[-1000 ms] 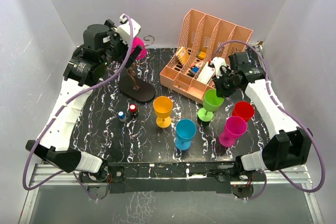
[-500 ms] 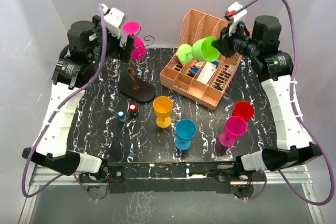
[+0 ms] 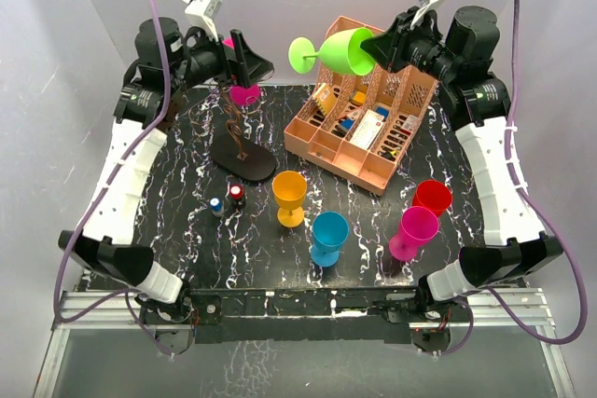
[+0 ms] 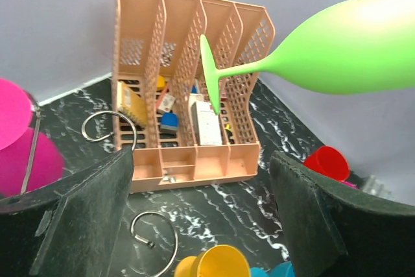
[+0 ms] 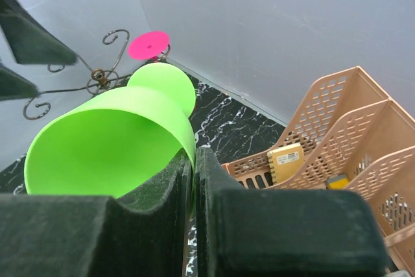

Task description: Place the wine glass upside down on the wine glass rack

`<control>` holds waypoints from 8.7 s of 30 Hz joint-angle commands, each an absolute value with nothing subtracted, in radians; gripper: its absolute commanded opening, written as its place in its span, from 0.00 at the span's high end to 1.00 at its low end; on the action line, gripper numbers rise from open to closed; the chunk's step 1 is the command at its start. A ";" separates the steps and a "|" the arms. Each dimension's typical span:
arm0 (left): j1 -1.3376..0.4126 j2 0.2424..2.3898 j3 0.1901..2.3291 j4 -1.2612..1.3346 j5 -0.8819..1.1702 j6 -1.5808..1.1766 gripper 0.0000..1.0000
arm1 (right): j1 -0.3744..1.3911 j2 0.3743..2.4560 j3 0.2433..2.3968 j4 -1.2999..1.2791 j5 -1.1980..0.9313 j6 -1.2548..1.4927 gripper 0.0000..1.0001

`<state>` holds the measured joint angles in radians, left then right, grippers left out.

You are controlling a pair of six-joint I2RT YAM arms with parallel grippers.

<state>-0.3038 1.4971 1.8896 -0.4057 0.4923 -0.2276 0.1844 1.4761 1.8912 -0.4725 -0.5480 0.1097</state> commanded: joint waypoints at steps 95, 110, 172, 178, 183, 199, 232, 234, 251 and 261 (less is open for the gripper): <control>0.012 1.343 1.543 -0.074 -0.482 0.959 1.00 | 0.184 1.405 1.802 -0.562 -0.613 -0.134 0.26; -0.105 1.414 1.565 -0.162 -0.174 1.151 1.00 | 0.183 1.391 1.749 -0.570 -0.598 -0.169 0.26; -0.218 1.559 1.697 -0.255 -0.043 1.290 1.00 | 0.183 1.402 1.725 -0.545 -0.587 -0.170 0.24; -0.225 1.576 1.711 -0.247 -0.038 1.293 1.00 | 0.184 1.405 1.729 -0.545 -0.587 -0.170 0.24; -0.229 1.587 1.711 -0.241 -0.038 1.302 1.00 | 0.183 1.402 1.719 -0.542 -0.585 -0.170 0.24; -0.249 1.556 1.690 -0.266 -0.103 1.407 1.00 | 0.184 1.393 1.704 -0.534 -0.582 -0.172 0.24; -0.257 1.673 1.826 -0.240 -0.172 1.466 1.00 | 0.183 1.369 1.672 -0.511 -0.581 -0.166 0.23; -0.256 1.684 1.836 -0.241 -0.187 1.460 1.00 | 0.183 1.368 1.671 -0.512 -0.580 -0.166 0.23; -0.241 1.661 1.809 -0.264 -0.239 1.421 1.00 | 0.183 1.359 1.664 -0.511 -0.581 -0.167 0.23; -0.239 1.625 1.767 -0.276 -0.244 1.410 1.00 | 0.184 1.356 1.664 -0.510 -0.581 -0.166 0.23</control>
<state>-0.2443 1.7073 1.7893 -0.2741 -0.2363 1.4204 0.1867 1.3975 1.6707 -0.5724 -0.5926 -0.1593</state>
